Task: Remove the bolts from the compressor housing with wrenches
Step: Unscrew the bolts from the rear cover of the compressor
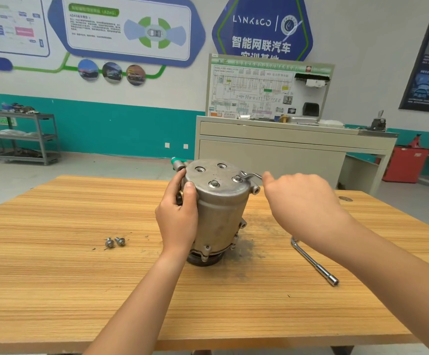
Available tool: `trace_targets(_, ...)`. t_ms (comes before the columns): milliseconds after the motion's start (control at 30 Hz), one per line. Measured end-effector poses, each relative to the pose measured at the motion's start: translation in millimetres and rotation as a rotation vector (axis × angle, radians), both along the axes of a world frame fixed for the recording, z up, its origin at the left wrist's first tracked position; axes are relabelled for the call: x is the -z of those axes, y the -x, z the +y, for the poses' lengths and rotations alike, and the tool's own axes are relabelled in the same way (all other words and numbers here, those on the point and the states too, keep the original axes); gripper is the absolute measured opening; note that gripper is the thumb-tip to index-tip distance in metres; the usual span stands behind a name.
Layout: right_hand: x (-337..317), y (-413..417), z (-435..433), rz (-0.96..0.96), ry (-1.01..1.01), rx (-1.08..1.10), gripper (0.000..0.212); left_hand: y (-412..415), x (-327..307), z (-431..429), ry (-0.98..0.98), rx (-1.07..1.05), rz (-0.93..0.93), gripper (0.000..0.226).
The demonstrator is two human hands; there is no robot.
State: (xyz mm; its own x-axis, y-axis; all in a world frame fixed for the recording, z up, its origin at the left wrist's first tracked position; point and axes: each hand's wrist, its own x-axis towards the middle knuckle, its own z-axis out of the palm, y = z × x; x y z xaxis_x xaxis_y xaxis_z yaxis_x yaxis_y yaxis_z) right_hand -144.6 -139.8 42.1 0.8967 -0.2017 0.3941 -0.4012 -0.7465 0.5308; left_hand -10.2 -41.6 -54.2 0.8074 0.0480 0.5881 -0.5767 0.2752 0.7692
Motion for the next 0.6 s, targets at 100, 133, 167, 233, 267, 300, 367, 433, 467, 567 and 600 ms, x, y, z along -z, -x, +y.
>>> trace_targets(100,-0.6,1.0,7.3,0.061,0.016,0.000,0.044,0.8,0.3,-0.6,0.004,-0.003,-0.003,0.046)
trace_targets(133,-1.1,2.0,7.8,0.057,0.022,-0.002,0.043,0.7,0.5,-0.2,0.005,-0.006,-0.005,0.046)
trace_targets(167,-2.0,3.0,7.0,0.042,0.029,-0.001,0.042,0.7,0.4,0.2,0.004,-0.010,-0.007,0.045)
trace_targets(233,-3.4,6.2,3.6,0.011,0.033,0.011,0.041,0.9,0.1,0.9,0.003,-0.009,-0.010,0.043)
trace_targets(267,-3.0,7.7,2.6,0.000,0.029,0.016,0.041,0.9,-0.2,0.9,0.003,-0.007,-0.011,0.042)
trace_targets(300,-1.7,8.6,2.3,-0.006,0.023,0.016,0.042,1.0,-0.4,0.7,0.004,-0.006,-0.012,0.042)
trace_targets(367,1.9,10.2,4.8,-0.019,0.013,-0.007,0.046,1.5,-0.3,-0.2,0.003,-0.007,-0.012,0.042)
trace_targets(433,3.4,9.3,6.8,-0.042,0.017,-0.057,0.052,1.1,0.8,-1.1,-0.003,-0.009,-0.015,0.040)
trace_targets(467,3.3,7.6,7.8,-0.043,0.021,-0.078,0.054,0.5,1.7,-1.5,-0.010,-0.010,-0.016,0.039)
trace_targets(567,-0.3,0.9,10.5,-0.010,0.028,-0.096,0.052,-0.4,2.9,-2.5,-0.034,-0.019,-0.015,0.035)
trace_targets(600,-2.0,-1.7,11.0,0.008,0.033,-0.088,0.052,0.0,2.2,-3.0,-0.039,-0.023,-0.012,0.034)
